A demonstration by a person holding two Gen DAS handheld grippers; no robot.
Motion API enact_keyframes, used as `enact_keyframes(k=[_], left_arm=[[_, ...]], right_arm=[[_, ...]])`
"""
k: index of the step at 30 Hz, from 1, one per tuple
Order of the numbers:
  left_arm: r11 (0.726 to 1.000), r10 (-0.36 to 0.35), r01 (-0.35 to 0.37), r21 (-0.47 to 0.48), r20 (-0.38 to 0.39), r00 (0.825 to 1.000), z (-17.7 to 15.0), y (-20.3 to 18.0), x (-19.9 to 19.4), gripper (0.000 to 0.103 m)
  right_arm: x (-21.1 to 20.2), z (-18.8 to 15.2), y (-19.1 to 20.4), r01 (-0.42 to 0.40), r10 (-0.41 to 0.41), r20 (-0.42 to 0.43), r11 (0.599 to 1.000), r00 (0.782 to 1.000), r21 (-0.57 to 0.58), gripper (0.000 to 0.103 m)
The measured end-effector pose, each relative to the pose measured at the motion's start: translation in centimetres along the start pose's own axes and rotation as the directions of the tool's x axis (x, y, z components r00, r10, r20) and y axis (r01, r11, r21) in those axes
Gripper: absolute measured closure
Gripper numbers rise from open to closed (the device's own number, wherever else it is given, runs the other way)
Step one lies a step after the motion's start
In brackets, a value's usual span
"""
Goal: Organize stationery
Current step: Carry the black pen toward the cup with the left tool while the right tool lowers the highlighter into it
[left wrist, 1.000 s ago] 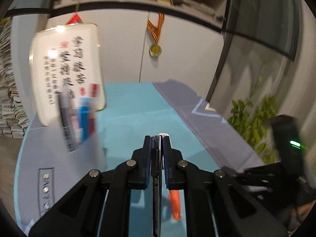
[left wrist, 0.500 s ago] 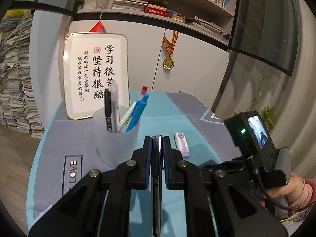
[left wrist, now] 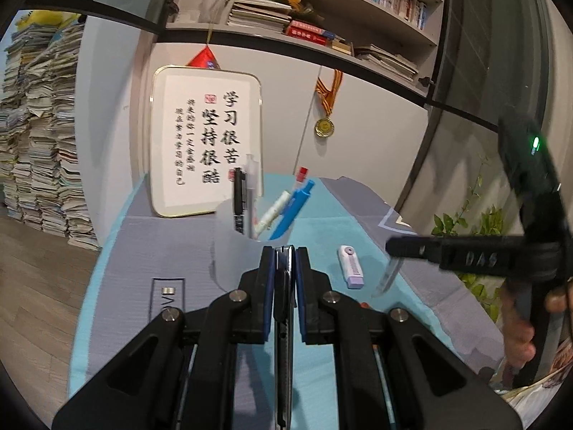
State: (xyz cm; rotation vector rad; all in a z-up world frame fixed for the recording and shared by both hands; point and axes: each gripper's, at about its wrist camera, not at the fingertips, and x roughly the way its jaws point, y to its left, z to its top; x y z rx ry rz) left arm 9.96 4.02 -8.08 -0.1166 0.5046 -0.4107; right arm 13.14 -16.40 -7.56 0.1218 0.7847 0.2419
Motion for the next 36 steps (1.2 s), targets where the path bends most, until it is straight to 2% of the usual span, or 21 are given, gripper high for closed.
enact_keyframes(k=[6,13,21,26,36], left_arm=[[0.999,0.031,-0.03,-0.027,0.017,0.999,0.1,1.5,-1.1,0.094],[0.997,0.044,-0.042,-0.06,0.036,0.998,0.1,3.0,-2.0,0.094],[0.998,0.041,-0.039,-0.05,0.041,0.998,0.1,3.1,-2.2,0.094],[0.998,0.044,-0.041,-0.054,0.042,0.998,0.0,3.4,-2.2,0.094],[0.998,0.046,-0.044,-0.049,0.057,0.997,0.1,3.4,-2.7,0.094]], right_arm=[[-1.1,2.5,3.9,-0.065,0.068,0.048,0.996,0.996,-0.063,0.086],[-0.9,5.6,8.0,-0.075,0.091,0.098,0.986,0.991,-0.15,0.086],[1.9,6.8,10.0,-0.045,0.059,0.077,0.984,0.995,-0.174,0.086],[3.3,6.4,10.3,0.0,0.012,0.058,0.98,0.998,-0.2,0.086],[5.6,5.8,10.6,0.016,-0.015,0.005,0.975,1.0,-0.223,0.086]])
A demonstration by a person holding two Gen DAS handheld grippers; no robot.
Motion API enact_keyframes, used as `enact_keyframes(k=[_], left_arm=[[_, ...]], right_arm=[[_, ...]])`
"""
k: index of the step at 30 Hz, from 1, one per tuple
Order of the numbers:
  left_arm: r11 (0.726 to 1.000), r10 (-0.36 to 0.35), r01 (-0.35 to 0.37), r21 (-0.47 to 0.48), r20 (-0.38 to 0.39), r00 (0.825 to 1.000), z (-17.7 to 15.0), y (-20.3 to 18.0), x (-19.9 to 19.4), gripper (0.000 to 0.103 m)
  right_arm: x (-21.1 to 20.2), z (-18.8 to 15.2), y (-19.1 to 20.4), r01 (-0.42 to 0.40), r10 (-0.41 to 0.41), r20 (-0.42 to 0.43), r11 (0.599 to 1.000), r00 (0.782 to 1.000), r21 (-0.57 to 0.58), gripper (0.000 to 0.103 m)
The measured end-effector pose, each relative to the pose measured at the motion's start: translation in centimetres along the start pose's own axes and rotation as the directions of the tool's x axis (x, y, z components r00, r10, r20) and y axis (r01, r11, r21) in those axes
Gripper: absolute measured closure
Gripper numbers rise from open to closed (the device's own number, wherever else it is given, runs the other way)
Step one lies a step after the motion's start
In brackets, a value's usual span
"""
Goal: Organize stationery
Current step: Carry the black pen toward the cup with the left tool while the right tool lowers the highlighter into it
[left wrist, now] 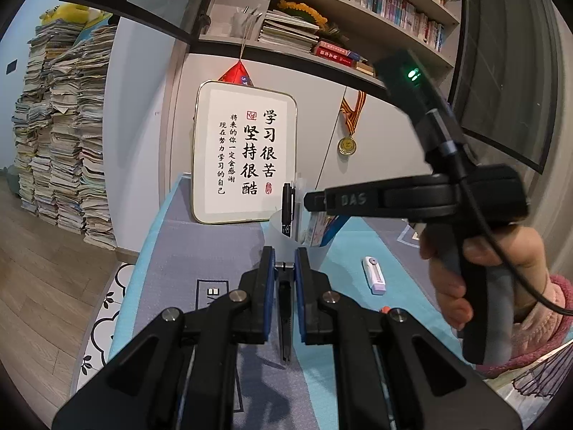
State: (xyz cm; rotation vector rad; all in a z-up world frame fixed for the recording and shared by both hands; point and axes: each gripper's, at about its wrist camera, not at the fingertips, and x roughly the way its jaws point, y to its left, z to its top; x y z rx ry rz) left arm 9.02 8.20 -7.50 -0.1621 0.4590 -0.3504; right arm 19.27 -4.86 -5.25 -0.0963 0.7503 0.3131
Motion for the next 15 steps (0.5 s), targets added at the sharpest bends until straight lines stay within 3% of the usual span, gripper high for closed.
enact_keyframes(k=[7,15], left_arm=[[1.0,0.006,-0.006,0.005,-0.001,1.0,0.1,-0.1,-0.1,0.094],[1.0,0.012,-0.012,0.02,0.019,1.0,1.4,-0.7,-0.4,0.094]], right_arm=[[0.4,-0.5,-0.7,-0.015,0.015,-0.015,1.0,1.0,0.025,0.086],[-3.5,-3.2,-2.9,-0.014,0.011,0.059,0.999,0.998,0.046,0.086]])
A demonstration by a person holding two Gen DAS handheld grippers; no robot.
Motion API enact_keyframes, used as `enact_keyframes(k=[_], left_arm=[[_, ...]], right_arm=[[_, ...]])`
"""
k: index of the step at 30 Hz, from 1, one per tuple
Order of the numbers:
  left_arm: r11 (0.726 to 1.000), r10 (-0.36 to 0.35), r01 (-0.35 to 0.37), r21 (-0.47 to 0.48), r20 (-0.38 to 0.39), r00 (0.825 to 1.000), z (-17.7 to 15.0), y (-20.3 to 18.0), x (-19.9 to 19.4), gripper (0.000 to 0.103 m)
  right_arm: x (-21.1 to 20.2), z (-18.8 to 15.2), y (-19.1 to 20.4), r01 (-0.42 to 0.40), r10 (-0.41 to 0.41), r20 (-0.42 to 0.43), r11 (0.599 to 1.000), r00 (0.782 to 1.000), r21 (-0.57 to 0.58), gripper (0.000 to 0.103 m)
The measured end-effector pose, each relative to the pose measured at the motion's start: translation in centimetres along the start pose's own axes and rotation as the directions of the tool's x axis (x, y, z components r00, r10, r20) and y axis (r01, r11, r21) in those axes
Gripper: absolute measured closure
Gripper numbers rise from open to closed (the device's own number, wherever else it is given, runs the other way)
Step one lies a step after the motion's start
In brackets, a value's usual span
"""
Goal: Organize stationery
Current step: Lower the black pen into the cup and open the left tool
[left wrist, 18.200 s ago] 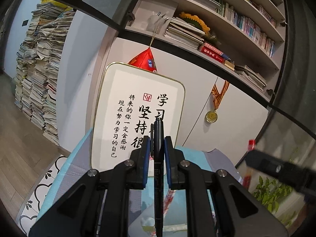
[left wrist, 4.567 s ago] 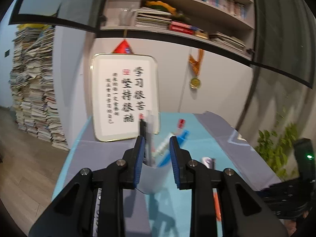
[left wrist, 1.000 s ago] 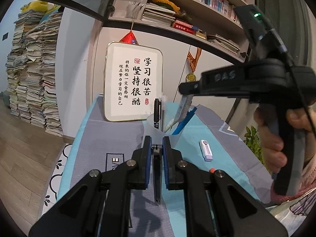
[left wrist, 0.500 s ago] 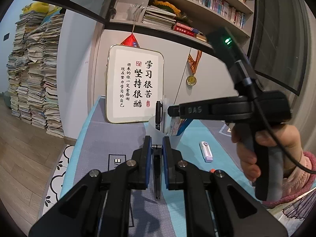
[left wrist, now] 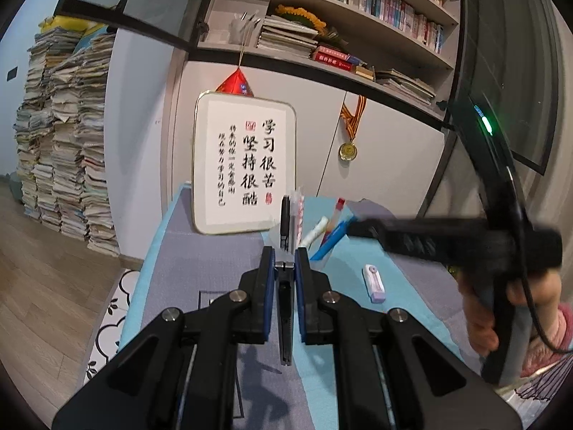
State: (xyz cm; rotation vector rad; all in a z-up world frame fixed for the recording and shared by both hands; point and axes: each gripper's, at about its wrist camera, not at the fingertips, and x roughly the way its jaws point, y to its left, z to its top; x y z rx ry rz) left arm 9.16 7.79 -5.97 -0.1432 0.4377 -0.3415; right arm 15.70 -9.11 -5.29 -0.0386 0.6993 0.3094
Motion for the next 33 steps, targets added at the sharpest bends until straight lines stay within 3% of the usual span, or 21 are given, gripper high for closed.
enact_keyframes(k=[9,15,21,33], left_arm=[[0.999,-0.01,0.005,0.039,0.124,0.992,5.3,-1.7,-0.4,0.094],[0.999,0.012,-0.017,0.032,0.146,0.989,7.1,-2.6,2.0,0.094],[1.0,0.018,-0.016,-0.023,0.093,0.996,7.1,-2.7,5.4,0.094],[0.997,0.068,-0.067,-0.023,0.024,0.997,5.5,-3.1,8.6,0.094]], right_arm=[[-0.9,-5.6,-6.7,0.11,-0.101,-0.091,0.988,0.991,0.11,0.085],[-1.2,-8.9,-11.1,0.142,-0.11,-0.153,0.966,0.982,0.214,0.085],[-2.5,-10.0,-12.9,0.148,-0.115,-0.139,0.955,0.984,0.257,0.085],[-1.8,-11.1,-14.6,0.114,-0.072,-0.147,0.945,0.987,0.306,0.085]])
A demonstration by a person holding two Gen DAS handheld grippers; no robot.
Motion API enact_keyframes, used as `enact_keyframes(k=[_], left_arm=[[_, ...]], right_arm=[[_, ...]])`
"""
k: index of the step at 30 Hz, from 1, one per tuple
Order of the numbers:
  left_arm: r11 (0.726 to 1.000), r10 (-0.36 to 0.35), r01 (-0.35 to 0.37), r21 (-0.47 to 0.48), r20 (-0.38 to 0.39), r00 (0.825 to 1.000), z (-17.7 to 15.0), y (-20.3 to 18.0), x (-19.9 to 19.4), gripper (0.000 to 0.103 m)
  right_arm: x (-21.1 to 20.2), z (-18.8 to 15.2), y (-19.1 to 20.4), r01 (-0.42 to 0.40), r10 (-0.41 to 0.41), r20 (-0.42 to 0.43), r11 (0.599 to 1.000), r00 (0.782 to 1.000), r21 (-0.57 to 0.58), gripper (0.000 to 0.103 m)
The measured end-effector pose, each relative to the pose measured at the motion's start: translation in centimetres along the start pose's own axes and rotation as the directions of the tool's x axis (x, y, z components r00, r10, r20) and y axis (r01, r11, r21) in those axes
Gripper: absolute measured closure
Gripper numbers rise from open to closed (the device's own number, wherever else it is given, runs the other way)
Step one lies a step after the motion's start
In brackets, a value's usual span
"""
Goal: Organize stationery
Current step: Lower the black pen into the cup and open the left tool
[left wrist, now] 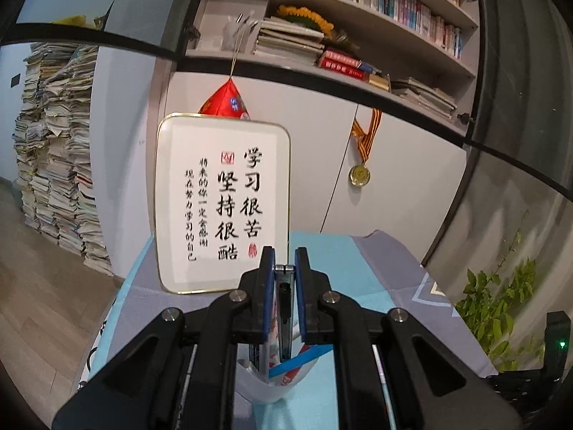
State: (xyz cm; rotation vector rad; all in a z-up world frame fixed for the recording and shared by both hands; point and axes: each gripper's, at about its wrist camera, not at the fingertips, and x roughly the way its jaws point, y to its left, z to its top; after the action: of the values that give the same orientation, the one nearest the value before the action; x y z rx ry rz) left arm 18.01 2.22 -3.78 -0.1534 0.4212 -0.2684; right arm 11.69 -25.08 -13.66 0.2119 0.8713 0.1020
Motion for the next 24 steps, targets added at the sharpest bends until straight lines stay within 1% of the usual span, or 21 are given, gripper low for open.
enact_keyframes(k=[11,24], left_arm=[[1.0,-0.006,0.007,0.016,-0.081,0.997,-1.9,-0.5,1.1,0.094],[0.999,-0.016,0.02,0.03,-0.127,0.992,-2.9,-1.0,1.5,0.093]], right_arm=[[0.4,-0.3,-0.4,-0.021,0.021,-0.024,1.0,0.999,0.013,0.085],[0.7,-0.6,-0.6,-0.025,0.026,-0.037,0.999,0.999,0.027,0.085]])
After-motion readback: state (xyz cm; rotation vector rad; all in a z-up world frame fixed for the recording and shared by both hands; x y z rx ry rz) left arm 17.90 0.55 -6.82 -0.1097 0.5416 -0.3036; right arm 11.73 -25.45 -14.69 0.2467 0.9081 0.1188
